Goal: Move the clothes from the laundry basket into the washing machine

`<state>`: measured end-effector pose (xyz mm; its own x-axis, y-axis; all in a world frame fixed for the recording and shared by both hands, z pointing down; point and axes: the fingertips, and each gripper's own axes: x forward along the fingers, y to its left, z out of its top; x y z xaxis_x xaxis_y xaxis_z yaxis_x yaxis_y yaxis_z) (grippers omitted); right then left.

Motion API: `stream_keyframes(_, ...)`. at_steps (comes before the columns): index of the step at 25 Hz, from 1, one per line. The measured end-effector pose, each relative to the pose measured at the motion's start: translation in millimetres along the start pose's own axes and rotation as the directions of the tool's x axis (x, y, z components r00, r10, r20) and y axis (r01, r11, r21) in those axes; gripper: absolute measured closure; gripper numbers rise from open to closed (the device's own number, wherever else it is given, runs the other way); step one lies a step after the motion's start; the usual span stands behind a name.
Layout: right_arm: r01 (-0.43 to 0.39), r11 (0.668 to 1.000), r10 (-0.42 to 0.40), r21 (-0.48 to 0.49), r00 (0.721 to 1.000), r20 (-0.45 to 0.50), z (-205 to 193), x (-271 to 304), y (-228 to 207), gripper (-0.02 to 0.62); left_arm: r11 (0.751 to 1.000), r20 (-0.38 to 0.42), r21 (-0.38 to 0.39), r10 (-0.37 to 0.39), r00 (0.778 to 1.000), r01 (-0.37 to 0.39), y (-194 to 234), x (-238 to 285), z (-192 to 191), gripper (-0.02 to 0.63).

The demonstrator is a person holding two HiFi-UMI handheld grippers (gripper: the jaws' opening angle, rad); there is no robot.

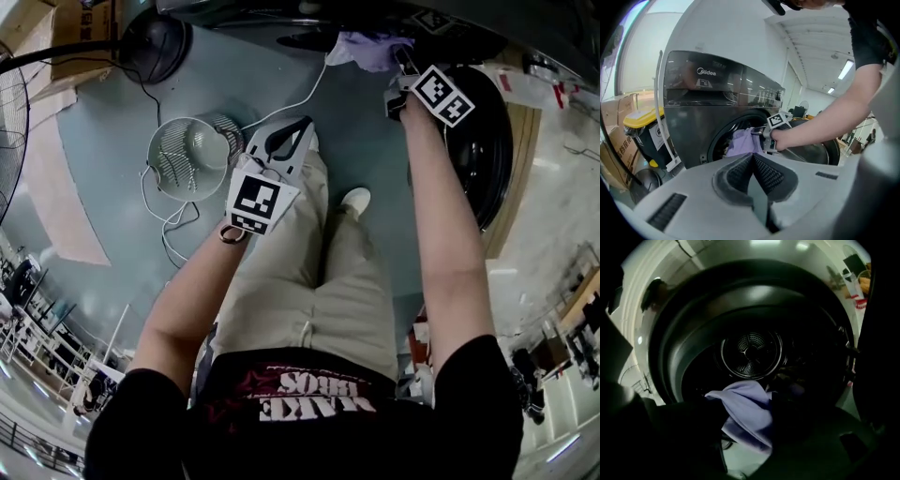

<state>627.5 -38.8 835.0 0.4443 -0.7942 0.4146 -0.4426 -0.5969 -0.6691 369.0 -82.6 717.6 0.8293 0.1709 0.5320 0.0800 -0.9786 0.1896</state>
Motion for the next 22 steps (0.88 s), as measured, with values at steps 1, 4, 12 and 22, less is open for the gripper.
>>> stream_keyframes(1, -0.002, 0.999, 0.002, 0.046, 1.0, 0.012, 5, 7, -2, 0.333, 1.0, -0.005, -0.002, -0.007, 1.0, 0.007, -4, 0, -2, 0.6)
stream_keyframes(4, -0.042, 0.997, 0.035, 0.065, 0.993, 0.112, 28, 27, 4, 0.364, 1.0, -0.025, -0.01, -0.013, 1.0, 0.013, -6, -6, -12, 0.6)
stream_keyframes(12, 0.041, 0.985, -0.067, -0.17, 0.986, -0.15, -27, 30, 7, 0.204, 0.999, -0.06, -0.04, -0.018, 0.998, 0.015, 8, -4, -29, 0.6)
stream_keyframes(22, -0.016, 0.975, -0.015, -0.223, 0.99, -0.138, -24, 8, 28, 0.224, 0.989, -0.093, 0.139, -0.043, 0.995, 0.056, 7, 110, -29, 0.6)
